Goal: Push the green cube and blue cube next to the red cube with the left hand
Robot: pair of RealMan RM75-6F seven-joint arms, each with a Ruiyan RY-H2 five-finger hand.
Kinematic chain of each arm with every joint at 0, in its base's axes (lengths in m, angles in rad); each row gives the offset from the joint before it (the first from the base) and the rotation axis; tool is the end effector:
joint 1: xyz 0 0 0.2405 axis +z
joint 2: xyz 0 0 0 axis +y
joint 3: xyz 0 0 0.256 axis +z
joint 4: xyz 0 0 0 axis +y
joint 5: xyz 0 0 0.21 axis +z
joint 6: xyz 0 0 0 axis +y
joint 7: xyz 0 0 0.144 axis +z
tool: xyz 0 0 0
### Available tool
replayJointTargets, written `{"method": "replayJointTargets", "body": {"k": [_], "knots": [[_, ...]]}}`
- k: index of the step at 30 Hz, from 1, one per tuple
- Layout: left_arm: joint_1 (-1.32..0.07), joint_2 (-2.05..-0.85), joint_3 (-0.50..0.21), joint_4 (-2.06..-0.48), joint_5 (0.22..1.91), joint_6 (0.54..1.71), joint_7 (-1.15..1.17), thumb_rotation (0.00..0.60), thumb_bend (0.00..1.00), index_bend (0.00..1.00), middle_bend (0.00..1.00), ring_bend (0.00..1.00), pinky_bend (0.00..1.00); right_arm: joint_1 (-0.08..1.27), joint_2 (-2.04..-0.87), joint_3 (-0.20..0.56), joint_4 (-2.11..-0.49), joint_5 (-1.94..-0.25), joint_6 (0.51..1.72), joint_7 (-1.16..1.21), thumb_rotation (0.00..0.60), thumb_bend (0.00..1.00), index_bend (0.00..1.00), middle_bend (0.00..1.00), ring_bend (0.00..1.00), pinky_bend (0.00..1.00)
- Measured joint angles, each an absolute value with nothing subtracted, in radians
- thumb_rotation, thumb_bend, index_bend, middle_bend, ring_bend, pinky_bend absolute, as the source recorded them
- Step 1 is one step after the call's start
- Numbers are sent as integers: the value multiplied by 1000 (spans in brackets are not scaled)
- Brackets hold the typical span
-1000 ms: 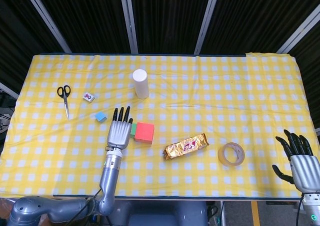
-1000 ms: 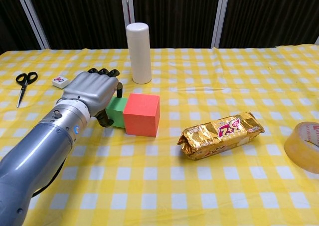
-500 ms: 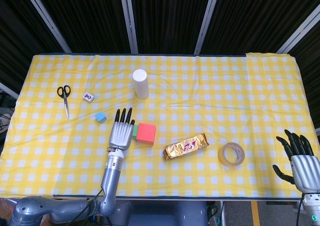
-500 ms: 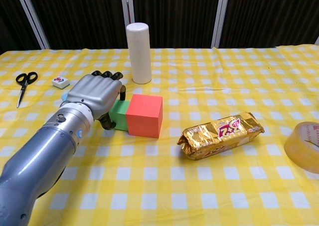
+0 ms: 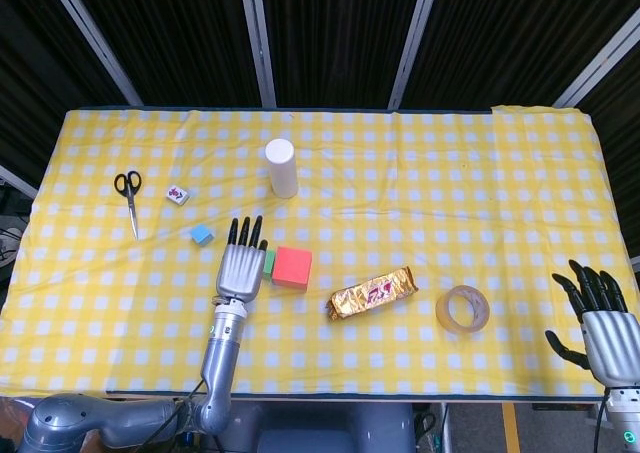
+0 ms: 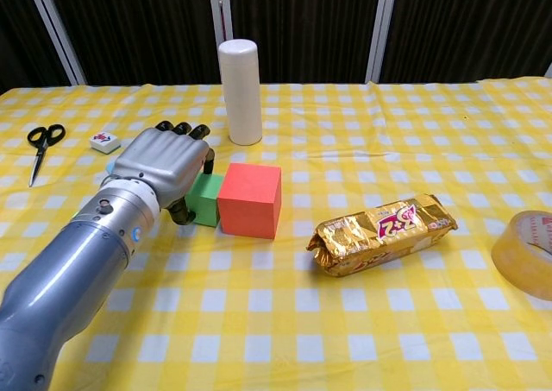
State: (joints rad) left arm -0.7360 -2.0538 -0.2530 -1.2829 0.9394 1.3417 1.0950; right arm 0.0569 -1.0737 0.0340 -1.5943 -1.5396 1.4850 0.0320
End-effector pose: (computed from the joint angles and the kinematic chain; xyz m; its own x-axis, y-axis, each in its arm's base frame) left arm -0.0967 0.3061 -0.1016 0.7182 0.0630 0.6929 0.6926 -0.1598 -0.7034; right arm -0.3189 -0.1693 0.1712 0.4266 -0.0265 0.9040 -0.9044 -0.0194 0.4262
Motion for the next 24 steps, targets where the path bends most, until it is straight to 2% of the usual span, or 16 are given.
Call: {"method": "replayJointTargets", "body": {"k": [24], "knots": [[-738,-2071,-256,-1249,961,1318,1048,600,396,351,0,0,0,57,-1072,36,-1598,-1531,1481,26,600,317,160,0,0,0]]}}
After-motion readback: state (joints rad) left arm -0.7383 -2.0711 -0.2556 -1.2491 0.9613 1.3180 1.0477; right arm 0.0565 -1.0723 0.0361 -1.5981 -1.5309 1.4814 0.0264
